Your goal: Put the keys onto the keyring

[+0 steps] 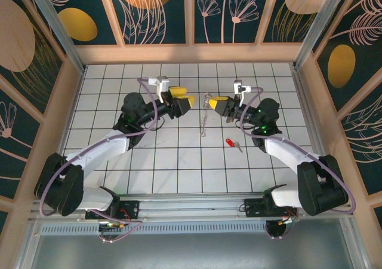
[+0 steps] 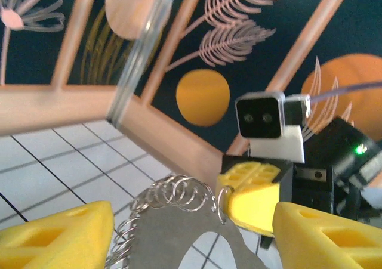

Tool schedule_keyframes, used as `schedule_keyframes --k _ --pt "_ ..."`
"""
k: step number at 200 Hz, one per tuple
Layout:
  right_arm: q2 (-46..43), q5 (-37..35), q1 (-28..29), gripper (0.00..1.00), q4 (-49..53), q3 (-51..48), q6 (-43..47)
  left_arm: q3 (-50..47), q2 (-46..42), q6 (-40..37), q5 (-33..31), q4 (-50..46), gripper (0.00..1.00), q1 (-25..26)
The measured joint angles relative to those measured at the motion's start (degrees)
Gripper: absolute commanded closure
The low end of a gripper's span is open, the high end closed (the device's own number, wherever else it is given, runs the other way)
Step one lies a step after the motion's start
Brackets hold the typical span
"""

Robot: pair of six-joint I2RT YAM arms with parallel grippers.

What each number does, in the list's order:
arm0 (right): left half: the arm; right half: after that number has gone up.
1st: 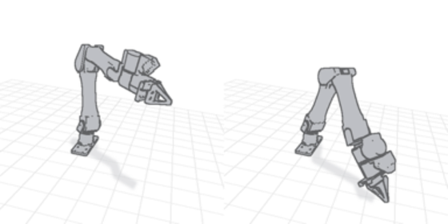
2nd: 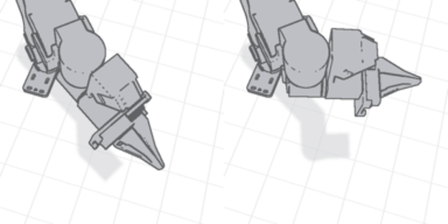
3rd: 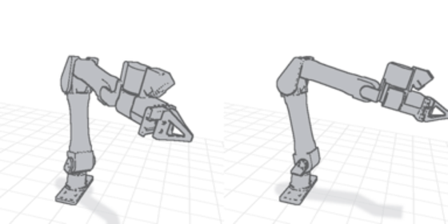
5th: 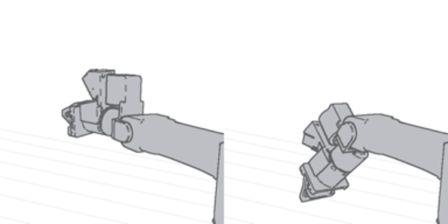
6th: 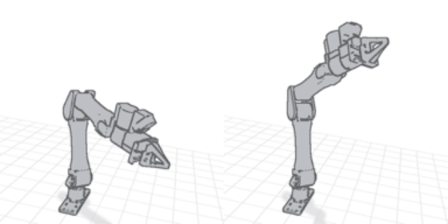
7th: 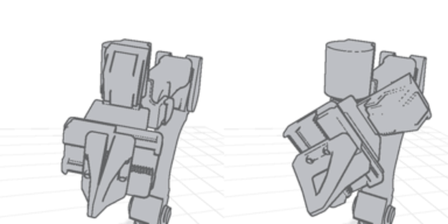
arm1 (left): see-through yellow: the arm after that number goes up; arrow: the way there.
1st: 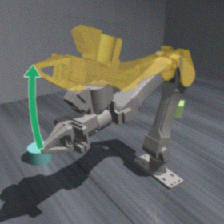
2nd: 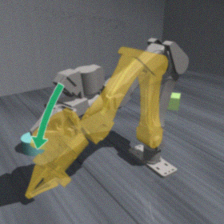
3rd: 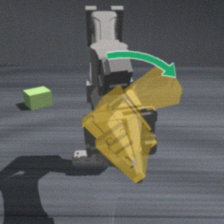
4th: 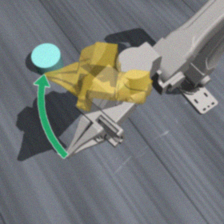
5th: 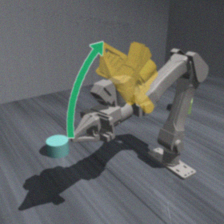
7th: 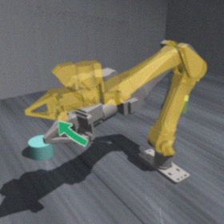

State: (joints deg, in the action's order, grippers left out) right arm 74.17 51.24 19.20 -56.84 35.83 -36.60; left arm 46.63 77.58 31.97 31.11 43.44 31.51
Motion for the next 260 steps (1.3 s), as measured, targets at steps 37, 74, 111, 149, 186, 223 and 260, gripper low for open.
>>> schedule_keyframes --k 37,74,111,149,186,223,260 --pt "-2.0 -3.7 2.1 1.0 -5.3 -0.8 0.0 -0.7 -1.1 2.2 -3.5 2.0 0.28 0.0" --pt "-1.0 -6.6 4.6 1.0 -13.6 -1.6 -1.1 -2.0 -0.5 5.0 -3.6 6.5 0.28 0.0" --pt "0.6 -9.8 6.7 1.0 -17.0 -1.6 -1.5 -3.2 1.6 8.5 -3.3 12.9 0.33 0.0" --pt "0.8 -13.8 8.4 1.0 -18.1 -1.6 -1.8 -4.1 4.8 12.2 -1.8 19.8 0.48 0.0" --pt "1.4 -17.1 8.5 1.0 -18.4 -1.3 -3.3 -4.1 7.2 15.1 0.3 25.2 0.56 0.0" --pt "5.7 -17.6 8.6 1.0 -18.9 1.6 -6.9 -4.1 8.3 16.3 1.9 28.3 0.59 0.0" --pt "11.0 -16.9 8.6 1.0 -21.4 3.9 -11.1 -4.1 8.5 16.3 1.9 29.2 0.59 0.0"
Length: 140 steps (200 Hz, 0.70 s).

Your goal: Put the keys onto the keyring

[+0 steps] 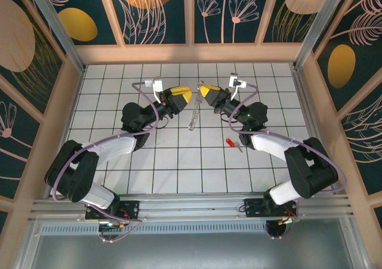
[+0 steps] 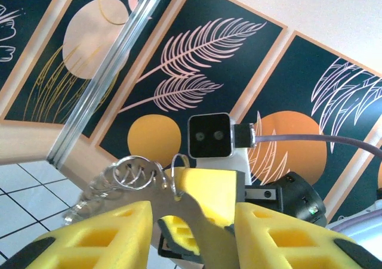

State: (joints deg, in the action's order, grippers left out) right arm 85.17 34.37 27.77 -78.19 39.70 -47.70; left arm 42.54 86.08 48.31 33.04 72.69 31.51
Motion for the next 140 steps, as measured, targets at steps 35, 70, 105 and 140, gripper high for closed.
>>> schedule_keyframes --k 35,70,105,140 --pt "2.4 0.7 0.0 1.0 -2.9 0.4 -3.4 0.0 -0.1 -0.4 -1.2 -0.7 0.6 0.0" --pt "2.5 1.4 0.4 1.0 -4.3 0.4 -4.6 0.8 -0.1 -1.1 -2.4 -2.8 0.58 0.0" --pt "2.6 1.9 0.9 1.0 -5.1 0.4 -5.2 2.5 0.1 -1.1 -2.2 -3.0 0.59 0.0" --pt "3.4 2.6 1.4 1.0 -5.7 1.3 -5.2 4.1 1.6 -1.1 -1.4 -3.0 0.61 0.0"
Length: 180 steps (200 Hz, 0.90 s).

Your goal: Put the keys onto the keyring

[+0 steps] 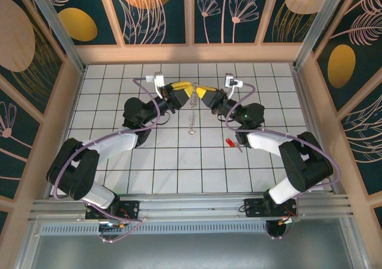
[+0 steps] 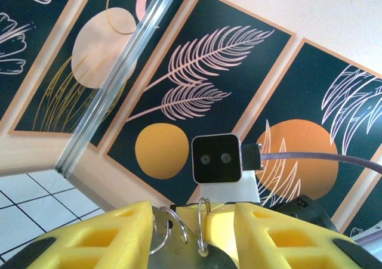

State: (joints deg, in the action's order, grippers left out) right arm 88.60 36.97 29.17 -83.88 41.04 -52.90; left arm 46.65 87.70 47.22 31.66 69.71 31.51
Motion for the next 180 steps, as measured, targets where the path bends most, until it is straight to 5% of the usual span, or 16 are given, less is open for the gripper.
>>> schedule_keyframes --k 70,180 --pt "0.8 0.4 0.1 1.0 -0.1 0.2 0.0 0.2 1.9 0.6 1.6 0.8 0.67 0.0" --pt "1.8 0.5 0.1 1.0 -0.4 0.2 0.0 1.0 3.2 1.6 3.0 2.3 1.0 -0.2"
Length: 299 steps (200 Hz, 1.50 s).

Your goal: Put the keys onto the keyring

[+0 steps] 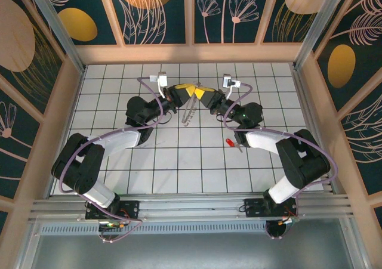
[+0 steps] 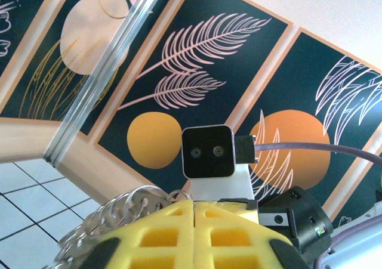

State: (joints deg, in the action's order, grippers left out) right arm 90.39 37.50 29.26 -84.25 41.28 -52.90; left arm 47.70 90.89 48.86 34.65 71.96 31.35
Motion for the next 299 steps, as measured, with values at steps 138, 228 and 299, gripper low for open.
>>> schedule_keyframes --k 138,228,299 --pt "-11.5 -0.3 -4.4 0.44 10.7 -2.8 3.3 1.8 -0.5 -7.9 1.0 -13.1 1.0 -0.2" --pt "-18.8 -0.7 -6.0 0.44 25.1 -4.7 9.2 4.6 -2.8 -15.3 6.8 -21.8 1.0 -0.2" --pt "-19.0 -1.0 -6.3 0.45 34.8 -3.4 13.3 5.4 -2.8 -18.5 12.1 -23.4 1.0 -0.2"
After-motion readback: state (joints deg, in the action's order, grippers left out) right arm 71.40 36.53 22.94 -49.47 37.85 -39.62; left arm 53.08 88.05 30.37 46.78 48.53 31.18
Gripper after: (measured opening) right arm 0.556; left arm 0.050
